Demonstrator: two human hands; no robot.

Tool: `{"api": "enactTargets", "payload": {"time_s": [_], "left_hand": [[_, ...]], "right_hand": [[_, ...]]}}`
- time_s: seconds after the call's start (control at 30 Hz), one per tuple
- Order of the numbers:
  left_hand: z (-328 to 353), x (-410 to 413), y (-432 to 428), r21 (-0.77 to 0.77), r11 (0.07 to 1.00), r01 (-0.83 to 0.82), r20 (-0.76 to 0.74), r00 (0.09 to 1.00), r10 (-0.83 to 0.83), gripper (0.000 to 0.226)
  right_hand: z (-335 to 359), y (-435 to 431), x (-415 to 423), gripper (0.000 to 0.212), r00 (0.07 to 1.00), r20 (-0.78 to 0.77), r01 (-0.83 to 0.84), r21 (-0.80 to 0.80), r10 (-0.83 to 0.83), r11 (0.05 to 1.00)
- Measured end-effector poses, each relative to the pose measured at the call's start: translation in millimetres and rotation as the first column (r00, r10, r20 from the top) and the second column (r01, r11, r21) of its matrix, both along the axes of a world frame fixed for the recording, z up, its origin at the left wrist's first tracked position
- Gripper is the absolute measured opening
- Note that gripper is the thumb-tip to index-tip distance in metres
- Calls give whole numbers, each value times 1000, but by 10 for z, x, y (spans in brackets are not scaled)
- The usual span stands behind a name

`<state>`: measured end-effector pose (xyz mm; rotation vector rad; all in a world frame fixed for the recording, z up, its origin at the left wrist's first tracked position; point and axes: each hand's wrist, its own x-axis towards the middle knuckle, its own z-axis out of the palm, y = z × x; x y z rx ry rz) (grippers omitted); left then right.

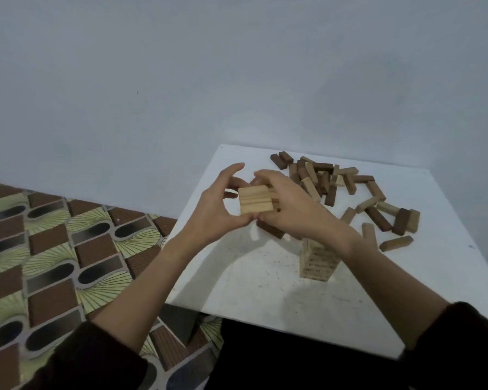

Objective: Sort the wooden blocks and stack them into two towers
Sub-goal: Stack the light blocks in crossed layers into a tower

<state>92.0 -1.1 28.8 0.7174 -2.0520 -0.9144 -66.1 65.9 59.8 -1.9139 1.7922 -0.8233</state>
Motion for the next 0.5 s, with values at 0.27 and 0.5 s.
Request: {"api": "enactTargets", "payload": {"time_s": [0.27, 0.5], "left_hand": [[120, -617, 352, 114, 977, 182, 10, 983, -185, 84], [-36, -846, 498, 144, 953, 268, 103, 954, -283, 90]], "right_hand": [[170, 680, -670, 72, 977, 193, 77, 76, -90, 994], [-69, 933, -930, 69, 978, 165, 118, 75, -129, 990]]}}
